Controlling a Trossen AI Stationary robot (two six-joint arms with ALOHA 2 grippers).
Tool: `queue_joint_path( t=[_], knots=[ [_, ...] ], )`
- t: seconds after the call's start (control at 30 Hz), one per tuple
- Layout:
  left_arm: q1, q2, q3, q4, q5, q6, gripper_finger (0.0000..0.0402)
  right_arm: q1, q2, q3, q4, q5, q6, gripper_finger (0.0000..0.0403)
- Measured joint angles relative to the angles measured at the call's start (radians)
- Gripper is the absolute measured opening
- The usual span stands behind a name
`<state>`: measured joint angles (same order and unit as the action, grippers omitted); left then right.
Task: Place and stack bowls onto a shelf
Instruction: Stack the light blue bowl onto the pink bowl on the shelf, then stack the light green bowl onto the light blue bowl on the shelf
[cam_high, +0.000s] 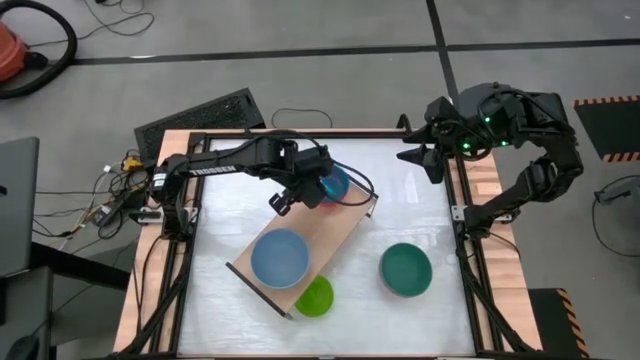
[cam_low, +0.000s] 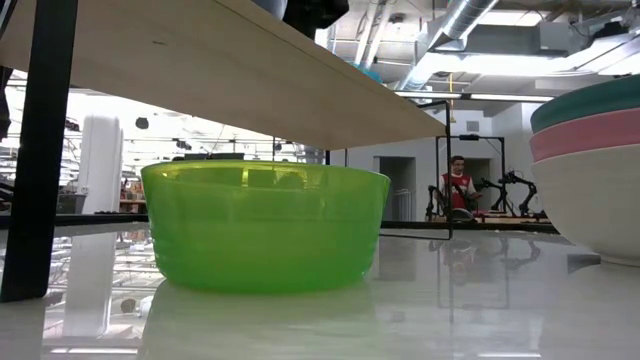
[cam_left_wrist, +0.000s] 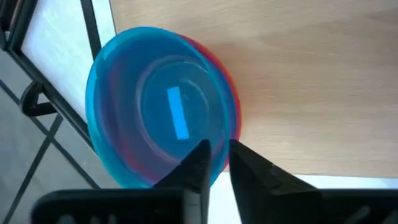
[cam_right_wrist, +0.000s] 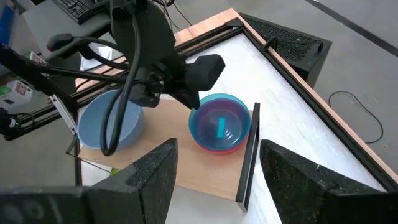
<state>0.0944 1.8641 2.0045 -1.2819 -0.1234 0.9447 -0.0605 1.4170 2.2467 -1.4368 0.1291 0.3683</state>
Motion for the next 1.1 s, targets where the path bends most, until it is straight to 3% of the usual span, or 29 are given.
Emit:
queue_joint_path(
  t=[0.2, 0.4, 0.63, 0.73, 0.87, 1.1],
  knots=[
    [-0.008, -0.012, 0.012, 0.008, -0.062, 0.010, 0.0099, 0.027, 0.007, 0.000, -0.019, -0.001, 0.008, 0.0255],
    [-0.031, -0.074, 0.133, -0.014, -0.125, -0.027, 0.0117, 0.179, 0.069, -0.047, -0.033, 0.009, 0.040, 0.0255],
    [-0.060, -0.173, 0.298, -0.041, -0.270, -0.137, 0.0115, 0.343, 0.151, -0.271, -0.026, 0.079, 0.359, 0.0255],
    [-0.061, -0.224, 0.354, -0.034, -0.272, -0.177, 0.0114, 0.402, 0.189, -0.372, 0.030, 0.078, 0.541, 0.0255],
    [-0.061, -0.330, 0.324, 0.042, -0.237, -0.209, 0.0114, 0.473, 0.260, -0.456, 0.162, 0.078, 0.728, 0.0255],
    [-0.061, -0.442, 0.323, 0.076, -0.220, -0.309, 0.0114, 0.554, 0.448, -0.469, 0.314, 0.050, 0.839, 0.0255]
  ],
)
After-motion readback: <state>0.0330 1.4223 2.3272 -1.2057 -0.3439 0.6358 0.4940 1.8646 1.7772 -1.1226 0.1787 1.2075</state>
